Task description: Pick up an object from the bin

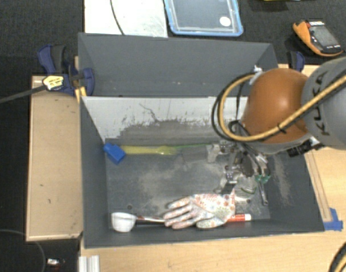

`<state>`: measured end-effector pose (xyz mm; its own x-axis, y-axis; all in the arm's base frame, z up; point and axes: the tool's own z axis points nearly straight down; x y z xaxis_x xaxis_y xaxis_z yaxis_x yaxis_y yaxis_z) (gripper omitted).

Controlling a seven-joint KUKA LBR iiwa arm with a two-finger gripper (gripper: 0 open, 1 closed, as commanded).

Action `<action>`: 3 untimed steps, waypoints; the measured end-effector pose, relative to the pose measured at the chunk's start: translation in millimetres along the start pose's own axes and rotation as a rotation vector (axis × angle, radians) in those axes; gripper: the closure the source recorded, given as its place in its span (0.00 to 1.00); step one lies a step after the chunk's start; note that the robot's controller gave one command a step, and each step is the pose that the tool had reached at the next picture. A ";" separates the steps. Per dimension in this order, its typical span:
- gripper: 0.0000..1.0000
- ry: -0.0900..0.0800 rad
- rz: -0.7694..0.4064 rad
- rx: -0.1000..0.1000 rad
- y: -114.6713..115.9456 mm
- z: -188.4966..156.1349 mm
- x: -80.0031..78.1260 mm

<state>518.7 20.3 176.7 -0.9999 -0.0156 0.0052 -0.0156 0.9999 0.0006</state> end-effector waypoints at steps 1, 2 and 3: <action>0.00 -0.008 0.001 0.000 -0.1 -3.7 -1.8; 0.00 -0.012 -0.151 0.000 -15.3 47.3 30.8; 0.00 -0.006 -0.209 0.000 -17.4 77.5 43.6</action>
Offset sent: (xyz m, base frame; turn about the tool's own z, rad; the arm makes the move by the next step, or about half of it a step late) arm -0.0419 -0.0209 -0.0639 -0.1962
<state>475.0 2.3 99.4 -0.9749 -0.2225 -0.0011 -0.2225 0.9749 0.0006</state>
